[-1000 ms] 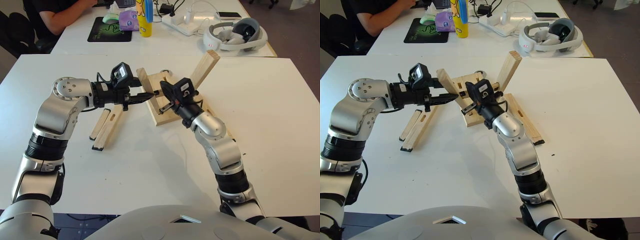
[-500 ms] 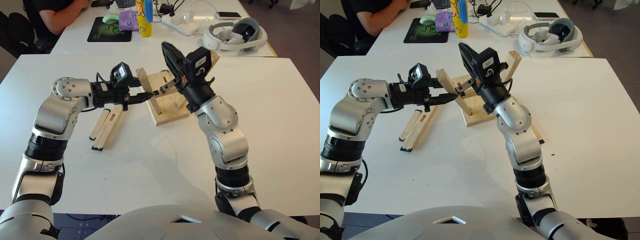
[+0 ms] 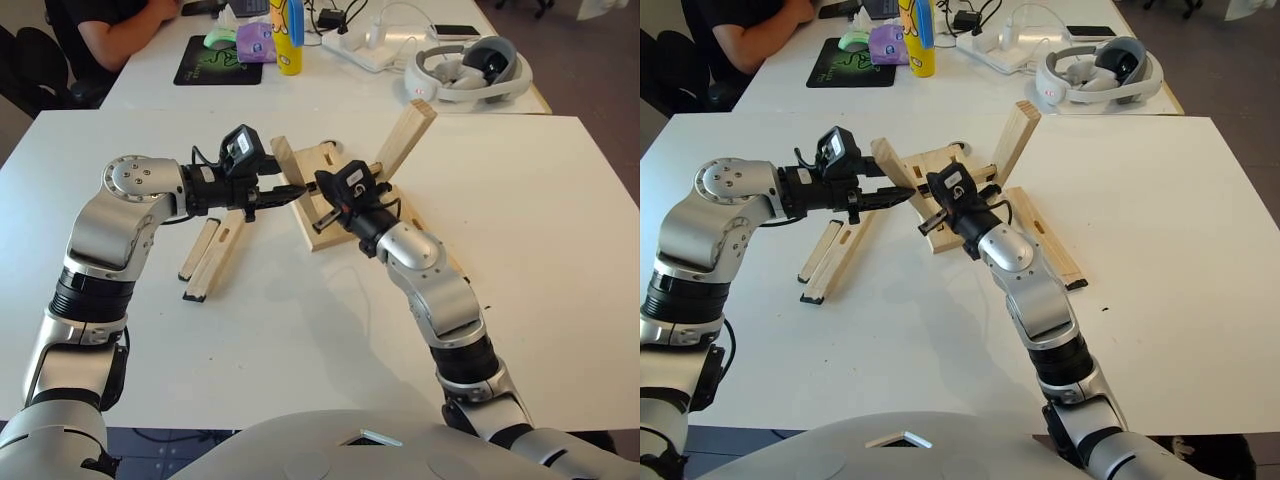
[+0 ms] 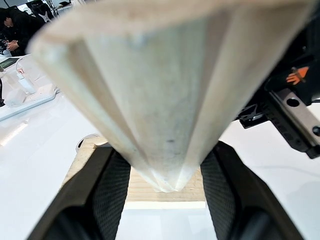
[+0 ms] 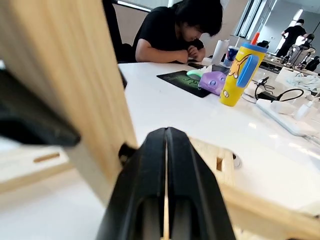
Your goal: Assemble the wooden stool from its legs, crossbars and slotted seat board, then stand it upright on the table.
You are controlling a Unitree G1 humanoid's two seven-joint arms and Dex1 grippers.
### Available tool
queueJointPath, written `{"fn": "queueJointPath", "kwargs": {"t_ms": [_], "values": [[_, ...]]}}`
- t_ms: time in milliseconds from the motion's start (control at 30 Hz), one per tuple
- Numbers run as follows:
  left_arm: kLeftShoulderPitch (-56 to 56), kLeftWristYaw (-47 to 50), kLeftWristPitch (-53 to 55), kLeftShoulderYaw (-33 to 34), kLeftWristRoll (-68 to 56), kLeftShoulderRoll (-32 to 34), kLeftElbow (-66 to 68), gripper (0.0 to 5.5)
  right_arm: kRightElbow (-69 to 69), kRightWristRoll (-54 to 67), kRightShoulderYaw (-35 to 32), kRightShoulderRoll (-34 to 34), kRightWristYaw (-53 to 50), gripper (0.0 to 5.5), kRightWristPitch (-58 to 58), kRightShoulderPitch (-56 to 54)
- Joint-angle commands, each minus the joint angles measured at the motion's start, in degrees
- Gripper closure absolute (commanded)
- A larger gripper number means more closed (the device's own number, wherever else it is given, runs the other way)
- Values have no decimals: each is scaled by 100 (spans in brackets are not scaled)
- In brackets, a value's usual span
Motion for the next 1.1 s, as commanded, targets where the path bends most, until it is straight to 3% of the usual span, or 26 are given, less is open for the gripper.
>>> {"fn": "queueJointPath", "kwargs": {"t_ms": [33, 133, 333, 500, 567, 633, 800, 1100], "values": [[371, 20, 327, -237, 217, 80, 184, 345, -556, 214, -490, 284, -186, 550, -916, -419], [377, 21, 328, -238, 218, 78, 184, 345, -313, 49, -319, 193, -160, 550, -873, -333], [356, 4, 336, -247, 212, 69, 188, 345, 583, -345, 746, -619, 339, 550, 1201, 410], [417, 9, 333, -227, 207, 105, 186, 345, -143, 422, -196, 57, 185, 550, -174, 169], [416, 10, 332, -229, 209, 106, 201, 345, -587, 1318, -635, 366, 446, 550, -229, 251], [428, 26, 353, -214, 191, 120, 166, 345, -842, 2021, -841, 250, 819, 550, 105, 579], [394, 5, 348, -204, 192, 152, 192, 345, -272, 1485, -619, -775, 1291, 550, -323, 1328], [-4, -282, 244, -380, 288, 162, 581, 345, 2078, 208, -206, -258, 360, 550, -1255, 531]]}}
